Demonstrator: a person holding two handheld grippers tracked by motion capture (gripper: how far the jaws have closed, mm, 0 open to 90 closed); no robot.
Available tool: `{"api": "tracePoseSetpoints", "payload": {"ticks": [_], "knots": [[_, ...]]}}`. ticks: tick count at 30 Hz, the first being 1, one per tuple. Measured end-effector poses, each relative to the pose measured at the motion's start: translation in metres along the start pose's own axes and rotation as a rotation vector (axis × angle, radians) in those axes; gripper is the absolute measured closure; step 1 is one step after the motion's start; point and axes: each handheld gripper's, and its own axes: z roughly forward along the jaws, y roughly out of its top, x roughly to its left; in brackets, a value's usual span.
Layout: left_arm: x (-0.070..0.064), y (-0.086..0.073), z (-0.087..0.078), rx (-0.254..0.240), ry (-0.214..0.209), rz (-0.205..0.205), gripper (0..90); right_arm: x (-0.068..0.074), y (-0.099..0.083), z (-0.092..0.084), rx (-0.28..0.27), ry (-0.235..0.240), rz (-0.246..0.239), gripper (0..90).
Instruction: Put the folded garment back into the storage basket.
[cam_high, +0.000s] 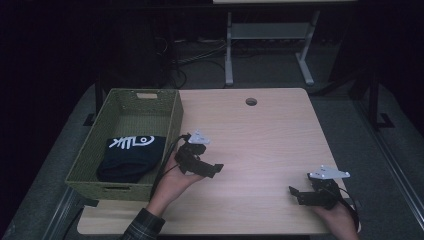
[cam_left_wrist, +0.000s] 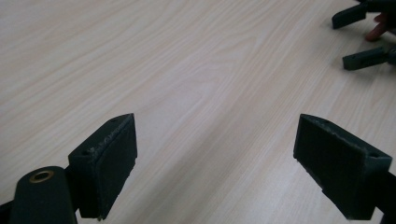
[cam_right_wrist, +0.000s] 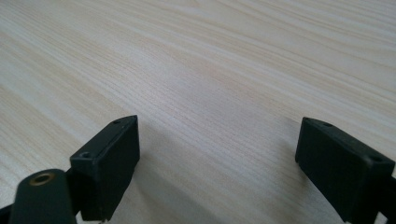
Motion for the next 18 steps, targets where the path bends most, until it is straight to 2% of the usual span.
{"api": "tracePoseSetpoints", "payload": {"ticks": [2, 4, 9, 18], "knots": [[-0.004, -0.005, 0.010, 0.010, -0.015, 0.003, 13.1, 0.000, 0.000, 0.000, 0.000, 0.001, 0.001, 13.4], [-0.007, -0.011, 0.021, 0.027, -0.009, 0.009, 13.1, 0.000, 0.000, 0.000, 0.000, 0.001, 0.001, 13.4], [-0.009, -0.018, 0.032, 0.029, -0.002, 0.022, 13.1, 0.000, 0.000, 0.000, -0.001, -0.001, 0.002, 13.4], [-0.005, -0.040, 0.051, 0.018, 0.014, -0.009, 13.1, 0.000, 0.000, 0.000, 0.000, -0.001, 0.002, 13.4]]}}
